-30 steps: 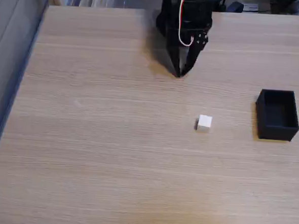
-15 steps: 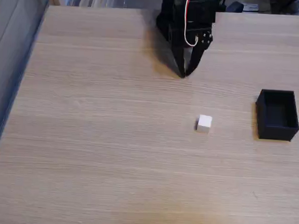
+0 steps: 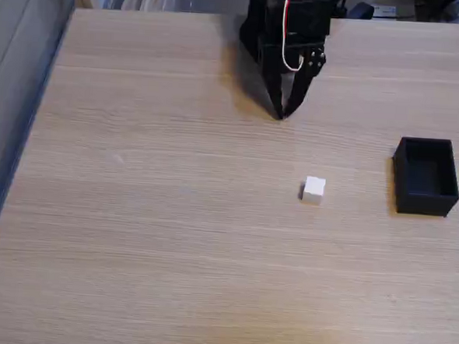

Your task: Pick a white block and place it in the black box.

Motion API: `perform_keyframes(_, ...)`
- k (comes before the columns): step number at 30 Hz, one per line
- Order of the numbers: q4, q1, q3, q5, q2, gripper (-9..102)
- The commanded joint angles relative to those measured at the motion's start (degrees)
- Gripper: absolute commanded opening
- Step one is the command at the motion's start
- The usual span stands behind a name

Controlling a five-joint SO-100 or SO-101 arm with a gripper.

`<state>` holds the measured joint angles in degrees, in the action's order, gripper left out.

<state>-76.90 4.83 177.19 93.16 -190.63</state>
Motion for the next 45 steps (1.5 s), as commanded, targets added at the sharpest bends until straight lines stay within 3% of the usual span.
perform_keyframes(1, -0.09, -1.23, 0.88, 0.53, -0.26, 0)
perform_keyframes(25, -0.26, -3.96, 0.88, -1.05, -0.26, 0)
perform_keyframes(30, 0.88, -5.71, 0.0, 3.34, 0.09, 0)
perform_keyframes(45, 0.7, -3.87, -29.97, 1.58, 34.01, 1)
